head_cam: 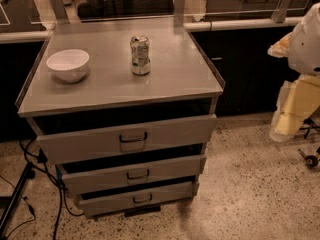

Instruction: Open top drawer

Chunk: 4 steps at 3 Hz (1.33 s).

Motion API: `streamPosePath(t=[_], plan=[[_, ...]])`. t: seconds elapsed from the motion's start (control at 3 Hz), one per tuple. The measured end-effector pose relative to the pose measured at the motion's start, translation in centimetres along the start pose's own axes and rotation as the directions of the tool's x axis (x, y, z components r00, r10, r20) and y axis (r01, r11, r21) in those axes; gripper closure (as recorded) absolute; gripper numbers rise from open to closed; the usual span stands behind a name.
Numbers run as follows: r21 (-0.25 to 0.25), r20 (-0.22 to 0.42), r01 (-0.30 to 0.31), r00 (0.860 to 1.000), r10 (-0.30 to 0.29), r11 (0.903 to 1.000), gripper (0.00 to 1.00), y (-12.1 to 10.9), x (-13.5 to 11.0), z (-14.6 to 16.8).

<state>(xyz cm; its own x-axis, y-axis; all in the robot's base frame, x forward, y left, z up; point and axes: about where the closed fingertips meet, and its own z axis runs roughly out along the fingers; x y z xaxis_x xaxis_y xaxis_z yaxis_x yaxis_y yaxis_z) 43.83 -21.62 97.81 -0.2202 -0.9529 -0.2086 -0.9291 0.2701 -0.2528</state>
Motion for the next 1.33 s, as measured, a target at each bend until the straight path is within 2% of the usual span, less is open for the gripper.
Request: streamPosePath(t=[0.33,1.0,1.33], plan=[[0.002,0.002,0.001,1.000,-0.001,1.0000,0.00,0.0,0.0,0.0],[-0.024,0.062,0.111,0.992,-0.109,0.9936,0.00,-0.5,-1.7,4.5],[-0.063,0.081,0.129,0.989,-0.124,0.9896,0.00,-0.6,-1.8,8.3]])
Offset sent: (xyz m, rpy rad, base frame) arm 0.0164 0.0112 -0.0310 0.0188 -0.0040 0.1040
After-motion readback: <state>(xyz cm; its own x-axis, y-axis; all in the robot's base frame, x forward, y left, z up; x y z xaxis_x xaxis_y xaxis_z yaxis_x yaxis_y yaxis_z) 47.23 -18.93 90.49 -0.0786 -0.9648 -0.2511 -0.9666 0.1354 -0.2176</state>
